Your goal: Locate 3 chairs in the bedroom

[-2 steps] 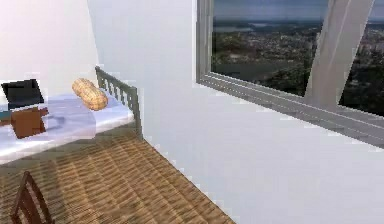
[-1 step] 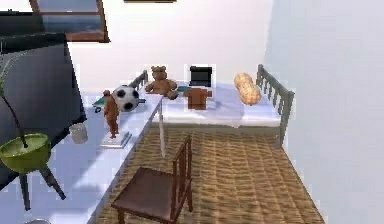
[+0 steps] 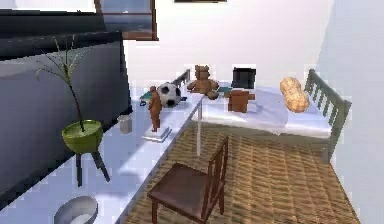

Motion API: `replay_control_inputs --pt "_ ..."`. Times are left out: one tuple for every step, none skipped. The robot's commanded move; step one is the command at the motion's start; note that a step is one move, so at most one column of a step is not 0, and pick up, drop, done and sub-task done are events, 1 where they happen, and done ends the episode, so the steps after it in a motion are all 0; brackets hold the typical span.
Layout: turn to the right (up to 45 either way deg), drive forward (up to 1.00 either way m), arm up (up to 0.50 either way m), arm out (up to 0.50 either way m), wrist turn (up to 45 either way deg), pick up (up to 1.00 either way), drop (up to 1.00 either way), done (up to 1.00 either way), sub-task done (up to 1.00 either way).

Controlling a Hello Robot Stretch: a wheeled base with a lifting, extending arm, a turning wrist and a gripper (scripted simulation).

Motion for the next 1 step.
replay_control_inputs --pt "0.0 0.0 0.0 0.0 0.0 0.0 0.0 1.0 0.0"
